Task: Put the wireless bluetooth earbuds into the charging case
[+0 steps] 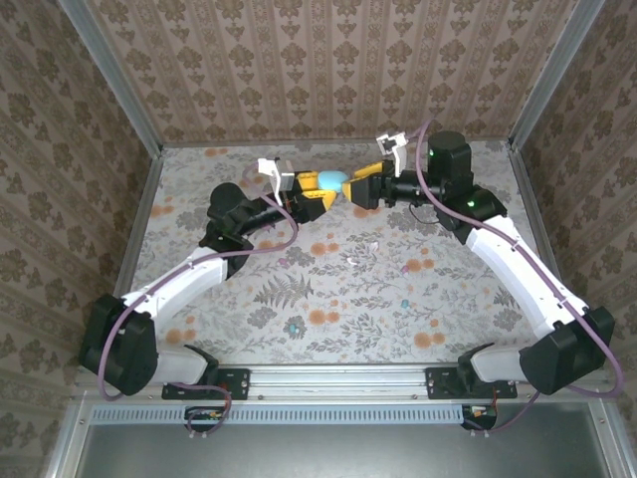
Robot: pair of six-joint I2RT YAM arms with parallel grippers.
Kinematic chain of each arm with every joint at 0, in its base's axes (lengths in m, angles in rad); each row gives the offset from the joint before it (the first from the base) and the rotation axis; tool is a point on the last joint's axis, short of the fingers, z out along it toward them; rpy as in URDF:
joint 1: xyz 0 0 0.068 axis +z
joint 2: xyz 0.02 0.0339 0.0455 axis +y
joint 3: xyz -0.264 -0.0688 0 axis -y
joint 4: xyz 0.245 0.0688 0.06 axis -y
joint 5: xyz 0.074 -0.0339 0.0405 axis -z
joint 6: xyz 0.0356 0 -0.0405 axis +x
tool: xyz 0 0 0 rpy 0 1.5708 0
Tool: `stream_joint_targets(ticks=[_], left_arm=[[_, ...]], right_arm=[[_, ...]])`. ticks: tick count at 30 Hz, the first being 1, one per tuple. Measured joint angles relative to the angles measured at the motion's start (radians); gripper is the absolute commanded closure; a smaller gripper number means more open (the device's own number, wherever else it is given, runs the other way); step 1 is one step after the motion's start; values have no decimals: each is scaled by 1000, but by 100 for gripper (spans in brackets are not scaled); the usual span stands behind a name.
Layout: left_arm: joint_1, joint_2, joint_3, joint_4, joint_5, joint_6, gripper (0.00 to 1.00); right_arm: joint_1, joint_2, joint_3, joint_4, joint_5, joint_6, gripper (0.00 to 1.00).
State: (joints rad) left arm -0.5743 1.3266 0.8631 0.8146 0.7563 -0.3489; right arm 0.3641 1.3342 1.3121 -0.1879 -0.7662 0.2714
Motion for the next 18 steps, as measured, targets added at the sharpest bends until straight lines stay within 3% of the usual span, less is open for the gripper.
stream_joint_targets(ticks=[8,18], left_arm=[[-2,0,-2,18,-6,-11,62],[-2,0,-5,43,-7,-18,63]], right_arm=[[9,11,8,6,-56,1,28],[14,19,29,-23,-19,-31,29]])
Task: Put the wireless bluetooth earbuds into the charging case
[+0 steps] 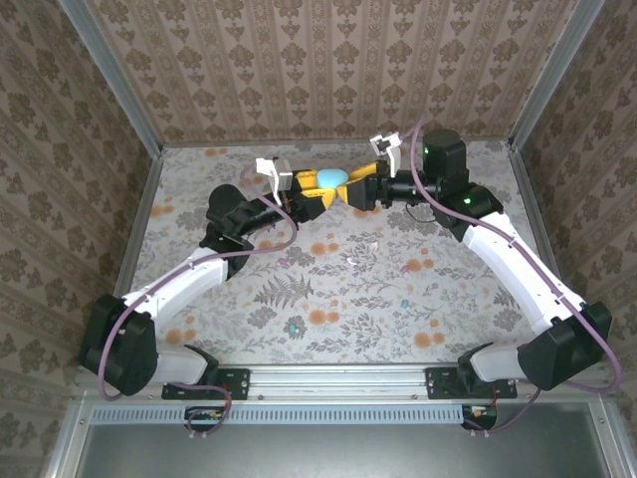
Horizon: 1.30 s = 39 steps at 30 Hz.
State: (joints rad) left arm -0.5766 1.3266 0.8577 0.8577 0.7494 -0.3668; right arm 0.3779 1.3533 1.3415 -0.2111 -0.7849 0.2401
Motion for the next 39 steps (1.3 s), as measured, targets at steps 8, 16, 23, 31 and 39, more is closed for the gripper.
stream_joint_targets(ticks=[8,16,23,31,39], left_arm=[[-5,0,-26,3,11,1,63],[-11,0,-36,7,13,1,62],[-11,0,-46,26,13,4,62],[-12,0,-72,29,3,27,62],[-11,0,-117,49,-23,50,62]], right_arm=[[0,10,49,13,56,38,28],[-1,14,60,0,115,81,27],[-5,28,103,-32,188,128,25],[-13,-5,112,-81,277,166,27],[-199,-270,-76,-349,541,333,49]])
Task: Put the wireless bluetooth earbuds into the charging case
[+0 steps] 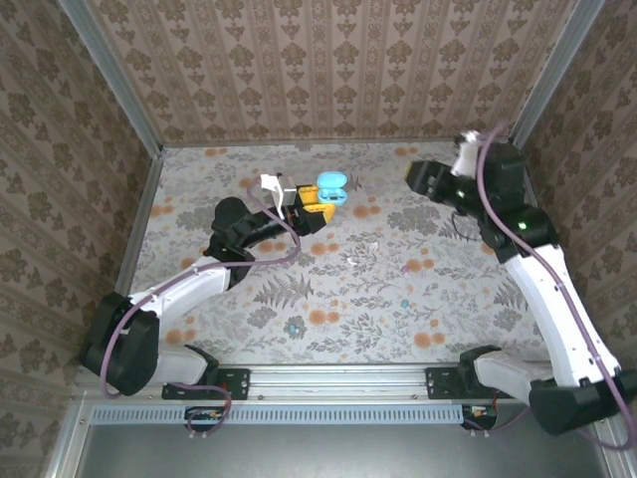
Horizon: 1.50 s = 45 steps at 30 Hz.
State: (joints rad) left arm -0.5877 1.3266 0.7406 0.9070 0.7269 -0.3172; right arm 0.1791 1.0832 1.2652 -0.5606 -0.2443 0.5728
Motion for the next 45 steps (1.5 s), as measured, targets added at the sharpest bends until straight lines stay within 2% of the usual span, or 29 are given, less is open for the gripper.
stream_joint_targets(ticks=[4,6,10,14,22,28,34,45], left_arm=[[0,0,-13,15,-3,0,62],[0,0,-20,18,-6,0,62],[0,0,-26,18,-6,0,62],[0,-9,-28,18,-6,0,62],[0,-34,-28,7,-6,9,62],[0,-38,-28,1,-6,19,62],[0,-38,-28,0,-6,23,62],[6,-38,-28,0,-6,23,62]], right_arm=[[-21,-42,-182,-171,67,62,54],[-21,-37,-290,-216,72,90,61],[-5,-17,-458,-259,60,146,62],[64,20,-512,-247,53,190,61],[198,179,-531,-164,58,246,67],[264,286,-512,-156,100,267,67],[285,296,-462,-177,159,269,68],[307,369,-441,-229,192,269,69]])
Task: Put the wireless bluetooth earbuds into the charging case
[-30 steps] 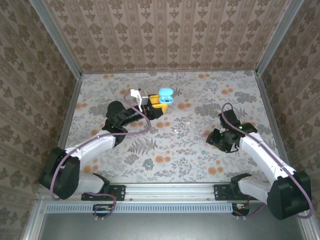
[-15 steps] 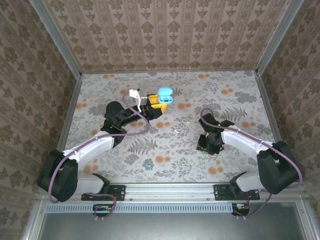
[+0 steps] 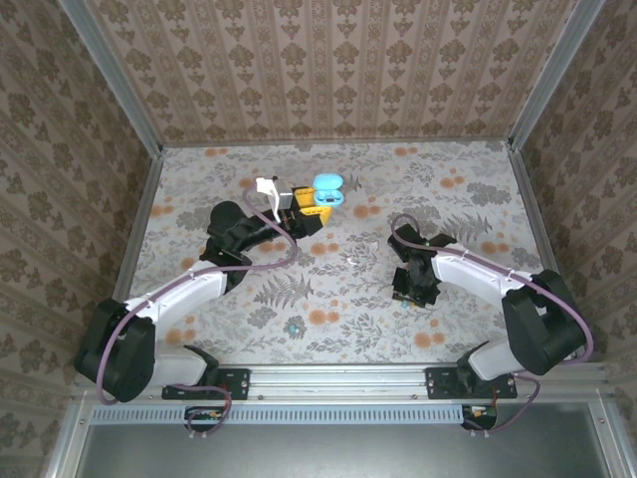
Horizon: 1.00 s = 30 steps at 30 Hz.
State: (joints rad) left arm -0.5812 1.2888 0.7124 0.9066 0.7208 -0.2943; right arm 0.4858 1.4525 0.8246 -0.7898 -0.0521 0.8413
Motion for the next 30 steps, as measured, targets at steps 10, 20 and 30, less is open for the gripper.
stream_joint_targets(ticks=[10,20,30], left_arm=[[1,-8,-5,-1,0,0,62],[1,-10,-6,-1,0,0,62],[7,-17,-6,-2,0,0,62]], right_arm=[[20,55,14,-3,0,0,69],[27,77,20,-3,6,0,70],[29,86,26,-4,35,0,72]])
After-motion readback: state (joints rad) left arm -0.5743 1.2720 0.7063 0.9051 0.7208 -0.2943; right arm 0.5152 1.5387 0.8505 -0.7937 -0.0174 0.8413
